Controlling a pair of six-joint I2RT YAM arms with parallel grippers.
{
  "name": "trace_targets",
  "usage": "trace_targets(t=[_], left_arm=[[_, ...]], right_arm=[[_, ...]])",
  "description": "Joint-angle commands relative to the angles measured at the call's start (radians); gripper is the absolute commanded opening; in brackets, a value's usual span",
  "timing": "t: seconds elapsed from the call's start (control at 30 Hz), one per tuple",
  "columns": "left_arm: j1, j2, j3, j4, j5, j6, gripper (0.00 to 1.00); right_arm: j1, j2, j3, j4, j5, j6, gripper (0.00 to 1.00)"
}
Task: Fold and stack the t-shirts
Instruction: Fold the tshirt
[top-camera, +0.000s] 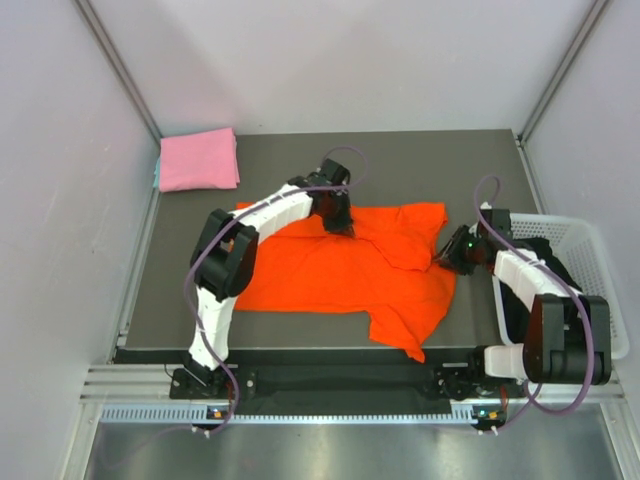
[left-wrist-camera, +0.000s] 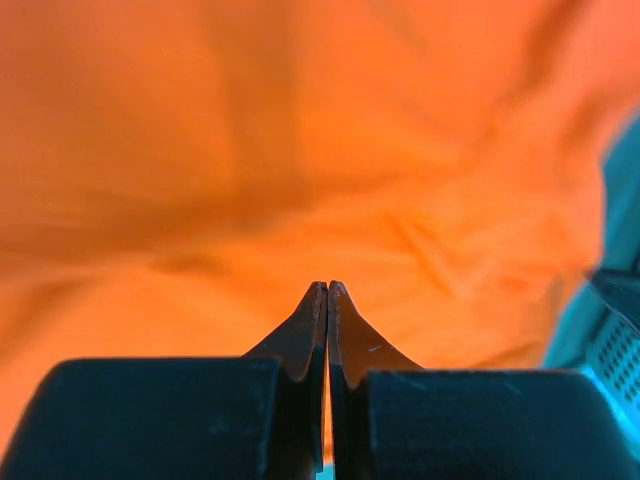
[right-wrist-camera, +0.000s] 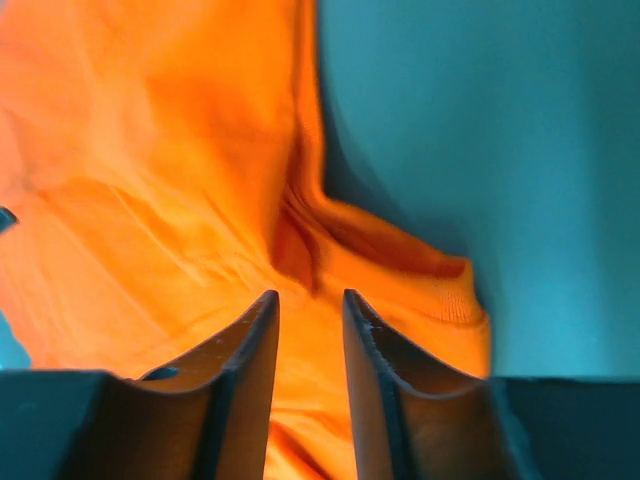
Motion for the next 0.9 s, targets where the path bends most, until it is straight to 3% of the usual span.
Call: trace_targets(t=[0.0,0.27,0.63,0.67,0.77,0.87], left_arm=[[0.166,-0.064,0.047,-0.076,-0.062,0.069,0.02],[0.43,0.006,0.077,-0.087,-0.08,0.16,0.03],[0.515,0.172,0.149,-0.099,-0.178,0.17,0.03],[0.516,0.18,0.152,-0.106,-0.195,0.167,0.03],[0.521,0.204,0.159,-0.124,-0.284,0.155,0.02],[0.53,0.221,0.159,-0.124,-0.33,0.134,0.02]], right_arm=[[-0.013,0.001,0.123,0.048,0.073,-0.035,0.34],[-0.029,0.316,0.4,0.111,0.142,-0.078,0.32],[-0.032,0.588,0.628,0.117,0.136,-0.216,0.33],[-0.033,0.607,0.636,0.114,0.156,-0.214,0.31],[-0.038,0.634,0.654,0.107,0.226,-0.19,0.02],[-0.049,0.648,0.662,0.128,0.301,-0.15,0.0]])
